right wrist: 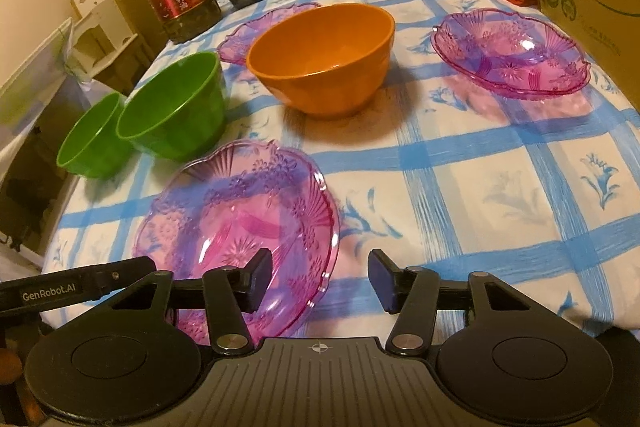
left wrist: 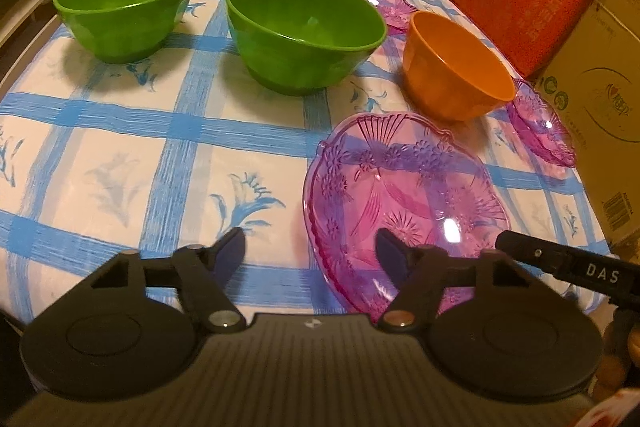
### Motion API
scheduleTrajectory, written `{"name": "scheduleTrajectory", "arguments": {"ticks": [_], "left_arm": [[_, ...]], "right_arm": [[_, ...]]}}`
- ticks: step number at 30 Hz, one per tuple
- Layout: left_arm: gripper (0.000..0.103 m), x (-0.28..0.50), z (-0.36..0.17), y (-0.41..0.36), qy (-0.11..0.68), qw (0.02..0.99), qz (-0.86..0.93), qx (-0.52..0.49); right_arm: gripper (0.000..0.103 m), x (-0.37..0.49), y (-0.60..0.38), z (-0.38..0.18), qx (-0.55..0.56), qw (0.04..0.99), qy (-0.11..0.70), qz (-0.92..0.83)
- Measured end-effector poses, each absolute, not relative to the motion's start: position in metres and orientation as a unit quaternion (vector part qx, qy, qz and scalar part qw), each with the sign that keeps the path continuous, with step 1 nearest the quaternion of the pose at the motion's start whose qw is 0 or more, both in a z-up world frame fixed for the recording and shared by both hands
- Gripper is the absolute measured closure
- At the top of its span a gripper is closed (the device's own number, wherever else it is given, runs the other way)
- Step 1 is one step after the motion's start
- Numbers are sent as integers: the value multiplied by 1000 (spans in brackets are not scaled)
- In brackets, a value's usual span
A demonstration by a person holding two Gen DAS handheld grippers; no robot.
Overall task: Organize plates and bowls
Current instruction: 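Close the left tool on the pink glass plate rim while the right tool grips it too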
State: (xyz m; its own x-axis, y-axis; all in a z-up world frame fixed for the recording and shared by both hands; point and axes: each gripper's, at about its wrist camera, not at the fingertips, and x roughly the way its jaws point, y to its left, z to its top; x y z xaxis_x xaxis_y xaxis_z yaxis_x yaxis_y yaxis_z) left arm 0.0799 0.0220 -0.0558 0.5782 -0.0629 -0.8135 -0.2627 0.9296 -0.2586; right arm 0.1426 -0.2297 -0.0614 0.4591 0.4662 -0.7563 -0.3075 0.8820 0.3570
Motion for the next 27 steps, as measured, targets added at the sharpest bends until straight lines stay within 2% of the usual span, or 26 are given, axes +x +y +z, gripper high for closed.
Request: {"name": "scheduleTrajectory", "arguments": {"ticks": [2, 6, 8, 15, 24, 27], "left_arm": [[47, 83, -58, 22, 456, 870, 53, -177], [66, 88, -60, 22, 457, 871, 51, -174], [70, 91, -62, 22, 462, 868, 45, -177], [83, 96, -62, 22, 458, 870, 41, -176], [94, 96, -62, 26, 459, 870, 45, -177], [95, 97, -61, 25, 458, 870, 45, -174]], "right_arm": [[52, 146, -228, -63, 85, 849, 469, 228], [59, 151, -226, -66, 83, 848, 471, 226], [61, 154, -225, -68, 84, 847, 474, 226], [75, 158, -224, -72, 86, 844, 479, 225], [86, 159, -222, -73, 84, 845, 478, 225], [94, 159, -224, -73, 84, 846, 480, 219]]}}
